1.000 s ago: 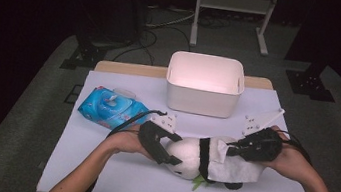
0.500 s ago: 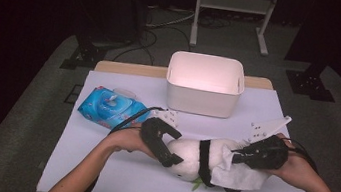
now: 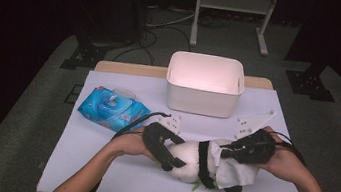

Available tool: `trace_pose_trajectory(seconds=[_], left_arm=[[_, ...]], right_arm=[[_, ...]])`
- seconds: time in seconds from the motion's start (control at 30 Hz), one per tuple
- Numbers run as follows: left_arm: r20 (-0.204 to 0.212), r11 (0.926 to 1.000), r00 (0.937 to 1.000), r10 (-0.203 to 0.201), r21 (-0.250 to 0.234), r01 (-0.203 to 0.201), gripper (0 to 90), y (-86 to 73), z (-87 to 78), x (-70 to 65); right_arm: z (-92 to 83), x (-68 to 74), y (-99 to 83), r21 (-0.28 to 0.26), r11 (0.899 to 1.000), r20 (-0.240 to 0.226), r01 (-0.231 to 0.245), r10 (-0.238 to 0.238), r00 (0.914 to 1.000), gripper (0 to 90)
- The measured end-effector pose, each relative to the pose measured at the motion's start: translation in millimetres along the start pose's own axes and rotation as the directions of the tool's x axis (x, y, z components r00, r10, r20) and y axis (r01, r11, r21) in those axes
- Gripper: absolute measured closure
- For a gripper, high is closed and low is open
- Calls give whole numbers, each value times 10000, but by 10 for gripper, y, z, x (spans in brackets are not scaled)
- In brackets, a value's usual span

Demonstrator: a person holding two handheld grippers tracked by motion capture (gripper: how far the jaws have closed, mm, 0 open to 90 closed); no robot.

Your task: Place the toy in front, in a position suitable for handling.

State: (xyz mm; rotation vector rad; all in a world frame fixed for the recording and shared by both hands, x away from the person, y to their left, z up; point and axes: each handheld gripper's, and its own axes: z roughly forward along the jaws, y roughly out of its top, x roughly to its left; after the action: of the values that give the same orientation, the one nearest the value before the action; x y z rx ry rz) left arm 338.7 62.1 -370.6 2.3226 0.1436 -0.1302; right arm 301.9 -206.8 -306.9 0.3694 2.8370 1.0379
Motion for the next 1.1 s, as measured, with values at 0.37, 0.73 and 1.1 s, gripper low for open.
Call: trace_pose_trajectory(seconds=[0.37, 0.73, 1.1], left_arm=[[56, 9999, 9999, 97, -28, -97, 242, -45, 6, -55], [211, 9998, 9997, 149, 101, -151, 228, -27, 1, -75], [504, 9999, 9986, -145, -41, 147, 168, 40, -50, -54]], right_arm=[[339, 25, 239, 630, 9964, -435, 565, -538, 9976, 832], [-26, -3, -71, 88, 9997, -87, -228, 229, 9997, 831], [-144, 8, -312, -187, 9979, -231, -628, 623, 9978, 831]])
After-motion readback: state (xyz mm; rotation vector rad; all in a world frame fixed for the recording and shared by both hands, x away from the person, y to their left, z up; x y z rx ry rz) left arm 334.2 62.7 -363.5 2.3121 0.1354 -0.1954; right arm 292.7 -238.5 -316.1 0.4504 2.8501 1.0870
